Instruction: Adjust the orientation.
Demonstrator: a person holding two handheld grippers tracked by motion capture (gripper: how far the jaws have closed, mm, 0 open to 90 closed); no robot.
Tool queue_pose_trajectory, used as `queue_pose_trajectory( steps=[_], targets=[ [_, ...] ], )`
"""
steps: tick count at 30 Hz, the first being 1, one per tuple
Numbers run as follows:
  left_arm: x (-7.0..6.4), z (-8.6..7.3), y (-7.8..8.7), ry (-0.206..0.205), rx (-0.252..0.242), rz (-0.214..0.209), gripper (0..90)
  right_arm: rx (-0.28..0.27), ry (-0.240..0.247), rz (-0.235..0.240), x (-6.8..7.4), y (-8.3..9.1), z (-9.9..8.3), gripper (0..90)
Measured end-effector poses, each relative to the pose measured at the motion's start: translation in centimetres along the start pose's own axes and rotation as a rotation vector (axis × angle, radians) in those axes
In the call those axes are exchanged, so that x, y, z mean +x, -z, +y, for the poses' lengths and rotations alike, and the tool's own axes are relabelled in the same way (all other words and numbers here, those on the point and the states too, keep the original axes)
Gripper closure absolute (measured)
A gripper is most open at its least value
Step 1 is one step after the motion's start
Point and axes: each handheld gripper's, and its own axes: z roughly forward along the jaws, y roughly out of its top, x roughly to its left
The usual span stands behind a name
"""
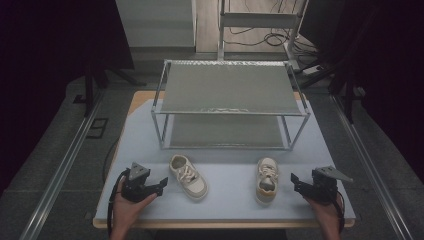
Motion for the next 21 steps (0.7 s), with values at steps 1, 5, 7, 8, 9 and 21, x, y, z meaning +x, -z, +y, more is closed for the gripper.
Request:
queue_pose_trajectory(
  steps=[1,5,7,8,9,21],
  targets=[
    [0.1,0.0,0.1,0.003,-0.006,0.001,25.9,-0.014,-0.007,0.006,0.0,0.3,0.0,20.1],
    [0.1,0.1,0.3,0.019,-0.010,-0.005,25.9,-0.043,-0.001,0.051,0.3,1.5,0.2,26.2],
    [-0.1,0.0,0.4,0.018,-0.010,-0.010,25.9,-0.059,0.011,0.081,0.8,2.6,0.5,30.6],
    [-0.1,0.0,0.4,0.018,-0.008,-0.012,25.9,-0.073,0.015,0.095,1.1,3.1,0.6,33.5],
    [-0.2,0.0,0.4,0.019,-0.009,-0.015,25.9,-0.096,0.019,0.131,1.7,4.0,0.9,40.5],
    [-0.3,0.1,0.8,0.035,-0.017,-0.049,25.9,-0.156,0.097,0.335,7.2,6.4,2.6,73.2]
  ],
)
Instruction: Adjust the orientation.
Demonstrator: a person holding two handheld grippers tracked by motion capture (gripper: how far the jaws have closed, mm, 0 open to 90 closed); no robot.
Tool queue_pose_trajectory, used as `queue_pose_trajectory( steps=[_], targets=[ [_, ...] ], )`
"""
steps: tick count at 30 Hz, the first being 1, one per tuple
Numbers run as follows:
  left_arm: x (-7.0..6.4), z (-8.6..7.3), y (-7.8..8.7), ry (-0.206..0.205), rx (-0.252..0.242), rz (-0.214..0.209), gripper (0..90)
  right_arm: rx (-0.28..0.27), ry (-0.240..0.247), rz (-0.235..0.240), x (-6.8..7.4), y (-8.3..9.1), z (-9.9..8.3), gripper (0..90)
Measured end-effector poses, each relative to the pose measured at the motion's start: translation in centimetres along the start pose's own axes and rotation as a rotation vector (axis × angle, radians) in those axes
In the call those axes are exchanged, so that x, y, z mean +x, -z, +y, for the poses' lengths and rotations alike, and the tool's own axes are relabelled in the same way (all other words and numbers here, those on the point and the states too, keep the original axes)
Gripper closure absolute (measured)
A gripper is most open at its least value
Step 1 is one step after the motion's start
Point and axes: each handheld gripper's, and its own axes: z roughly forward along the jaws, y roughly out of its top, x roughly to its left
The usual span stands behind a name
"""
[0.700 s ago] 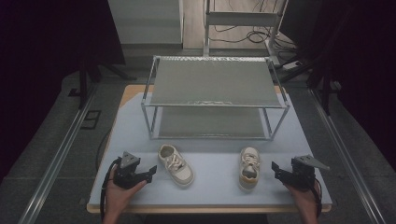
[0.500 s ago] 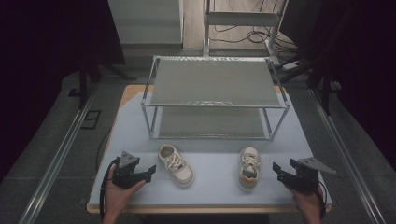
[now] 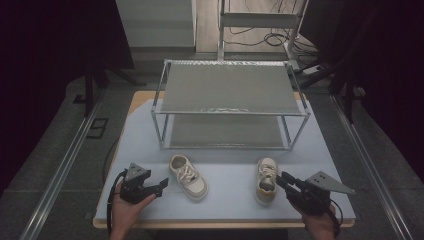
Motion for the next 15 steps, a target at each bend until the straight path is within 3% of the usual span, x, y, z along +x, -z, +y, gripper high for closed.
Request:
queue_pose_trajectory(
  steps=[6,9,15],
  targets=[
    [-0.1,-0.2,-0.5,0.000,0.014,-0.011,25.9,0.034,0.029,0.094,2.1,-2.6,0.3,84.3],
    [-0.1,-0.2,-0.5,0.001,0.014,-0.012,25.9,0.037,0.030,0.111,2.6,-3.1,0.5,85.7],
    [0.0,-0.3,-0.7,0.002,0.022,-0.015,25.9,0.059,0.042,0.179,4.8,-5.4,0.7,88.0]
  ],
)
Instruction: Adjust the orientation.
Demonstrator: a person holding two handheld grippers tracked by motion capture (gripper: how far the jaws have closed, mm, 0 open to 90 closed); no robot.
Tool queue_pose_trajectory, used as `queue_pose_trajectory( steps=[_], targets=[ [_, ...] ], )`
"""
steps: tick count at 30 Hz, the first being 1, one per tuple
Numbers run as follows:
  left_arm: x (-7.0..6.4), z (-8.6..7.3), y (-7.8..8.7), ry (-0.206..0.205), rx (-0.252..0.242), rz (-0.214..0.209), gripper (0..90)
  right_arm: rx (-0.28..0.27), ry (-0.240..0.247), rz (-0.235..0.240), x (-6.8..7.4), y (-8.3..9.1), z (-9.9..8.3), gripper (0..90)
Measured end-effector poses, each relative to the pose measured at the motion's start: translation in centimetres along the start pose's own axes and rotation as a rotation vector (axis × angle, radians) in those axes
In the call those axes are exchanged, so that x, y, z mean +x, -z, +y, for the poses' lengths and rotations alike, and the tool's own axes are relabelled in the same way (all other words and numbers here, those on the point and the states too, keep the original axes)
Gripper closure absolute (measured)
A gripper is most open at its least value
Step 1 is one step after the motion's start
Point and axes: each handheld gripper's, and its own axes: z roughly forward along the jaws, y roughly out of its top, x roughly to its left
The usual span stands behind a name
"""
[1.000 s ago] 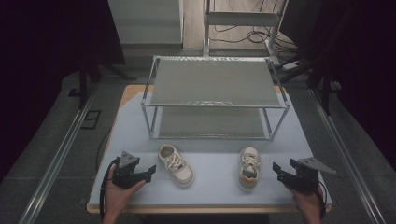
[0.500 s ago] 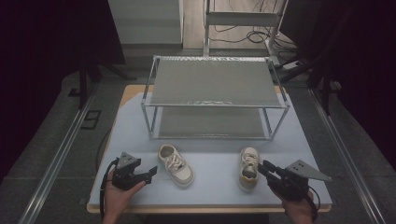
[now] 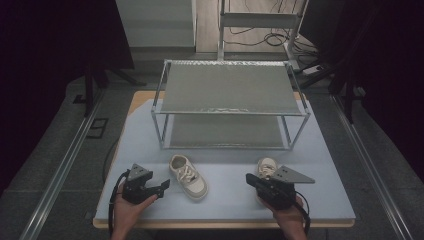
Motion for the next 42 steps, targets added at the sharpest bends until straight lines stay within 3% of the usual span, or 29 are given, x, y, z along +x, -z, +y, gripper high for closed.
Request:
queue_pose_trajectory(
  steps=[6,10,12,16,24,31,38,42],
  targets=[
    [0.0,0.0,-0.1,0.002,0.004,-0.003,25.9,0.034,0.020,0.047,1.7,-2.4,-0.1,88.5],
    [0.1,-0.1,0.0,0.007,0.002,-0.004,25.9,0.073,0.055,0.090,3.8,-4.6,-0.3,88.7],
    [0.2,-0.1,0.0,0.009,0.001,-0.004,25.9,0.077,0.057,0.097,4.0,-4.9,-0.4,88.8],
    [0.4,-0.1,0.2,0.017,-0.002,-0.006,25.9,0.113,0.070,0.130,5.8,-7.3,-0.8,89.2],
    [0.6,-0.1,0.2,0.023,-0.003,-0.011,25.9,0.161,0.089,0.162,7.9,-10.0,-1.6,89.5],
    [0.6,-0.2,0.2,0.028,-0.003,-0.008,25.9,0.175,0.107,0.194,9.5,-11.5,-1.9,89.5],
    [0.7,-0.2,0.1,0.027,-0.001,-0.013,25.9,0.210,0.107,0.195,9.9,-13.3,-2.6,89.6],
    [0.8,-0.3,0.3,0.035,-0.003,-0.011,25.9,0.211,0.105,0.197,9.9,-13.5,-2.7,89.6]
  ],
)
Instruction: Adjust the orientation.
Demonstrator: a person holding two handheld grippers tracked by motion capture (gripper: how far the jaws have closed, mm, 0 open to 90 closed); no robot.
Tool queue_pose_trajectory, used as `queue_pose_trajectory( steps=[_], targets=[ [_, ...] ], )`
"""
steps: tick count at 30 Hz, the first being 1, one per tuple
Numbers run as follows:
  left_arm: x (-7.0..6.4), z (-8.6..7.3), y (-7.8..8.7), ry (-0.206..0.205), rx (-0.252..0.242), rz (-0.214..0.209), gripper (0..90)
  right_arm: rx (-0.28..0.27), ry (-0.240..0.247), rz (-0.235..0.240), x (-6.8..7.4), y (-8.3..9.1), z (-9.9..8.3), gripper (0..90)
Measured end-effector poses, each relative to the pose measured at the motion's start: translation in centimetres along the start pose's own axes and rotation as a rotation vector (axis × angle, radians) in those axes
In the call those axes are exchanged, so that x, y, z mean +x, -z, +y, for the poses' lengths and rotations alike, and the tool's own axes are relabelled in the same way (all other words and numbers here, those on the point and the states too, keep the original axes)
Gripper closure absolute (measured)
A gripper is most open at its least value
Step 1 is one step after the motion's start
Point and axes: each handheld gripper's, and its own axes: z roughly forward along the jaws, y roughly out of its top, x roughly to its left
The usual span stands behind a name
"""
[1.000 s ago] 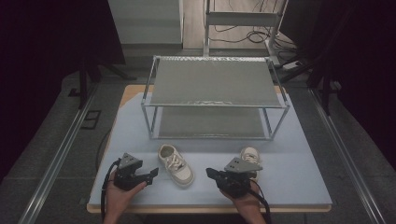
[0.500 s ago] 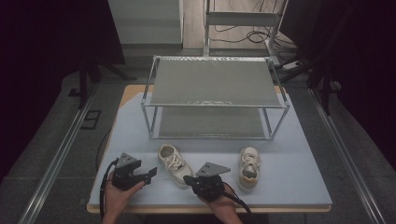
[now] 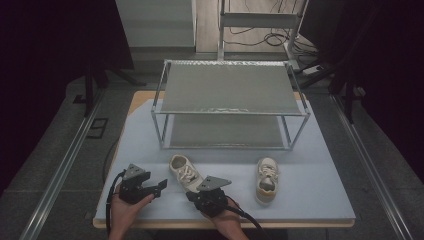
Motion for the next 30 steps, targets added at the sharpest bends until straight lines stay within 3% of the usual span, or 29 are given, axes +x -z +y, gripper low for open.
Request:
queue_pose_trajectory(
  steps=[13,30],
  targets=[
    [0.4,0.0,0.4,0.013,-0.009,0.004,25.9,0.006,-0.023,-0.011,-1.1,1.0,-0.4,89.7],
    [0.9,0.0,1.1,0.033,-0.030,-0.008,25.6,0.011,-0.083,-0.134,-3.3,2.2,-0.3,89.7]
  ],
)
